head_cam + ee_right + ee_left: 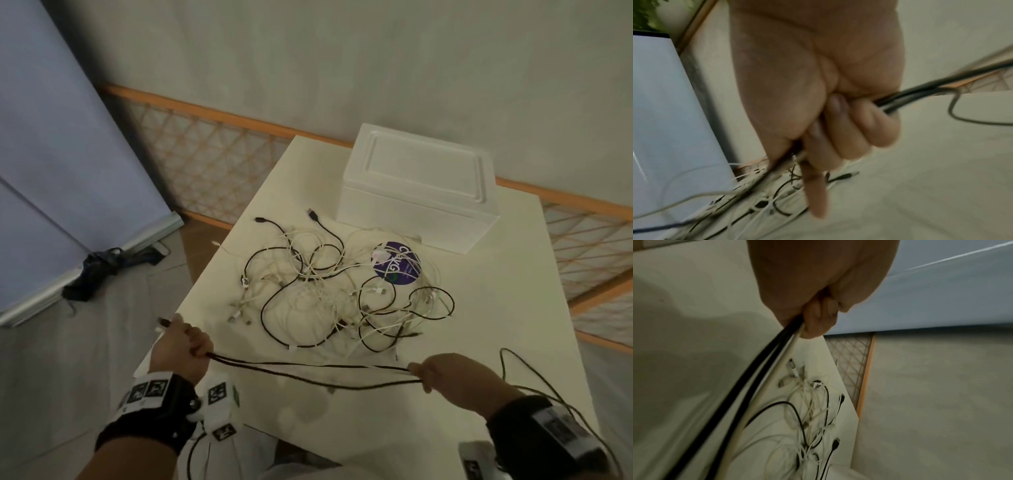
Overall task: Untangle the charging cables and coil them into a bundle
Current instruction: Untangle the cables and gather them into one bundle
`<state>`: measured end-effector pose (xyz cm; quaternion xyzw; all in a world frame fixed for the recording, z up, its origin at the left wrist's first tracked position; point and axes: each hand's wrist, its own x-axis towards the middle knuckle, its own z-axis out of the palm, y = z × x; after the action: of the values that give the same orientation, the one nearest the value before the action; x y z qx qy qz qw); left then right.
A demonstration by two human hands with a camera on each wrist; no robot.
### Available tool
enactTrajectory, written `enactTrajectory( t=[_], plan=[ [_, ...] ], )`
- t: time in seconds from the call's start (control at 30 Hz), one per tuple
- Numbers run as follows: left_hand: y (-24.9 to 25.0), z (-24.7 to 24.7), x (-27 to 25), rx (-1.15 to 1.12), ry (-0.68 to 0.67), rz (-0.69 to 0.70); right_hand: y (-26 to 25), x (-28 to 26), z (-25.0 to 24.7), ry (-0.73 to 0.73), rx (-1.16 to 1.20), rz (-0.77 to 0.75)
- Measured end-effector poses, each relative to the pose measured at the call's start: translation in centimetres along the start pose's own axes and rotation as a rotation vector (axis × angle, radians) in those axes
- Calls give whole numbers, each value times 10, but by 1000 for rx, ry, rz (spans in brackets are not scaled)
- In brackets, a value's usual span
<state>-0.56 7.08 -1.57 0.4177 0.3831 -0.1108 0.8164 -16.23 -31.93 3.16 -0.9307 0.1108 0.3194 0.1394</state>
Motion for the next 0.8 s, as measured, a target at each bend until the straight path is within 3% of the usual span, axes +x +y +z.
enactTrajectory(
  t=[0.07, 0.1, 0.23, 0.3, 0.4, 0.5, 0.57, 0.7, 0.8],
  plan=[
    [-10, 13, -4, 0, -34, 2, -13, 6, 9, -22, -177, -14],
    [-12, 21, -8, -13, -65, 1, -23, 9, 10, 47, -220, -46],
    [-16, 34, -19, -94, -139, -4, -63, 27, -4, 605, -65, -200],
    [-19, 35, -26, -16, -225, -12, -76, 39, -13, 740, -97, -215],
    [-20, 40, -38, 168, -295, -55, -90, 56, -27, 597, -268, -151],
    [-19, 47, -46, 237, -331, -35, -99, 70, -38, 514, -395, -198],
    [-16, 50, -44, 240, -351, -48, -112, 72, -45, 519, -289, -214],
    [-15, 58, -39, 207, -391, -185, -139, 69, -56, 581, 169, -242],
    [-12, 72, -42, 302, -506, -294, -154, 65, -76, 717, 241, -295]
  ],
)
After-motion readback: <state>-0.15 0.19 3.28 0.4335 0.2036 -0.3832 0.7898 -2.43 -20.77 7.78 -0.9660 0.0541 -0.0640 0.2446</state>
